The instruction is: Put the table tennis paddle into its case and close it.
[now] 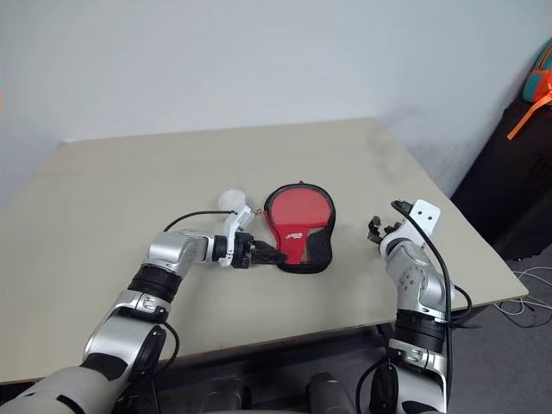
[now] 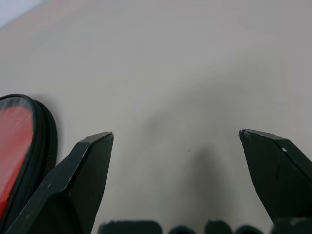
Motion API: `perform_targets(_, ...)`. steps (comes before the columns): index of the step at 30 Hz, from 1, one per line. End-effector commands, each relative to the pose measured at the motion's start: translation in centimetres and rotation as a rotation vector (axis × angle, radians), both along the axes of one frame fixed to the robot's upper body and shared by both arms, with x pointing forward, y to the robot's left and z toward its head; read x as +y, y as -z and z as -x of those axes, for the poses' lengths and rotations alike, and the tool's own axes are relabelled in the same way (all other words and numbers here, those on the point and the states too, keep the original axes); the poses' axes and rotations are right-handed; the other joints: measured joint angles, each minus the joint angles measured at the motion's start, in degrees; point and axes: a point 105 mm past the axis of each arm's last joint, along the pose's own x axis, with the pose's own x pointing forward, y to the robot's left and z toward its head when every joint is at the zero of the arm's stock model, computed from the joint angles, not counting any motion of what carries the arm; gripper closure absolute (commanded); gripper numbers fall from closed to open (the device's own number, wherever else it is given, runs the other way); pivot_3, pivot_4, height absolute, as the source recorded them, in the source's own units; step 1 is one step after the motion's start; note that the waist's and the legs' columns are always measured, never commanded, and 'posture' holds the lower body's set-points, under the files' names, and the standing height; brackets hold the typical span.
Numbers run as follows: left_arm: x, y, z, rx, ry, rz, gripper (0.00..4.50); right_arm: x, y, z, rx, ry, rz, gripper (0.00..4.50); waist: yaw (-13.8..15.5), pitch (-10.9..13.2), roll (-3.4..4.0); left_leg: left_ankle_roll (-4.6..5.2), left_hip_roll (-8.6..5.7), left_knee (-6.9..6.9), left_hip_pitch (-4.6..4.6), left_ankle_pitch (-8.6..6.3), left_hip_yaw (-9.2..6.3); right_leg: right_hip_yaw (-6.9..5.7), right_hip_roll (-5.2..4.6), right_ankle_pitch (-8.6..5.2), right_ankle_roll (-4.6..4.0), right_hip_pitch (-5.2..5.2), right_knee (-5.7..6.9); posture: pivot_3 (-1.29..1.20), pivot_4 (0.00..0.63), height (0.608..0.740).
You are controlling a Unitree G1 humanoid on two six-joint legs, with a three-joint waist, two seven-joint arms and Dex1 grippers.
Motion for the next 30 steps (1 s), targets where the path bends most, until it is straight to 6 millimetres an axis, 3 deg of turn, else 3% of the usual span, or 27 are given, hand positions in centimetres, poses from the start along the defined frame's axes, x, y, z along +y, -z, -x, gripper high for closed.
perform_targets(1, -2.0, 0.1, 0.9, 0.144, -0.006, 0.080, 0.45, -0.3, -0.9, -0.2, -0.036, 0.021, -0.009, 0.03, 0.0, 0.0, 0.00, 0.00, 0.00, -0.01, 0.00, 0.00, 0.00, 0.00, 0.00, 0.00, 0.00, -0.01, 0.00, 0.00, 0.000, 0.740)
perform_targets(6, -3.6, -1.2, 1.4, 0.315, -0.036, 0.201, 0.45, -0.5, -0.7, -0.1, -0.031, 0.038, -0.013, 0.03, 0.0, 0.0, 0.00, 0.00, -0.02, -0.07, -0.06, 0.00, -0.01, 0.00, 0.00, 0.05, 0.12, -0.06, -0.03, 0.00, 0.000, 0.740)
perform_targets(10, -3.8, -1.3, 1.4, 0.340, -0.053, 0.216, 0.45, -0.9, -0.6, 0.1, -0.028, 0.047, -0.012, 0.03, -0.3, 0.0, 0.00, 0.00, -0.02, -0.18, -0.11, 0.00, -0.01, 0.01, 0.00, 0.05, 0.12, -0.14, -0.04, 0.00, 0.000, 0.740)
perform_targets(14, -3.6, -2.0, 1.3, 0.370, -0.068, 0.278, 1.34, -1.2, -0.3, 0.1, -0.016, 0.058, -0.012, 0.00, -0.4, 0.0, -0.01, 0.00, -0.02, -0.19, -0.09, 0.00, -0.01, 0.01, 0.00, 0.05, 0.12, -0.15, -0.04, 0.00, 0.000, 0.740)
perform_targets(23, -1.7, -2.3, 2.0, 0.412, -0.065, 0.296, 4.49, -0.8, -0.1, -0.1, -0.006, 0.041, -0.012, 0.00, -1.3, 0.0, 0.01, 0.00, -0.02, -0.28, -0.09, 0.00, 0.00, 0.03, 0.00, 0.05, 0.12, -0.22, -0.04, 0.00, 0.000, 0.740)
perform_targets(30, -0.2, -1.3, 3.7, 0.488, -0.057, 0.265, 4.49, -0.6, 0.0, -0.3, 0.004, 0.035, -0.008, 0.00, -1.9, 0.0, 0.01, 0.00, -0.02, -0.30, -0.08, 0.00, -0.02, 0.03, 0.00, 0.05, 0.11, -0.21, -0.04, 0.00, 0.000, 0.740)
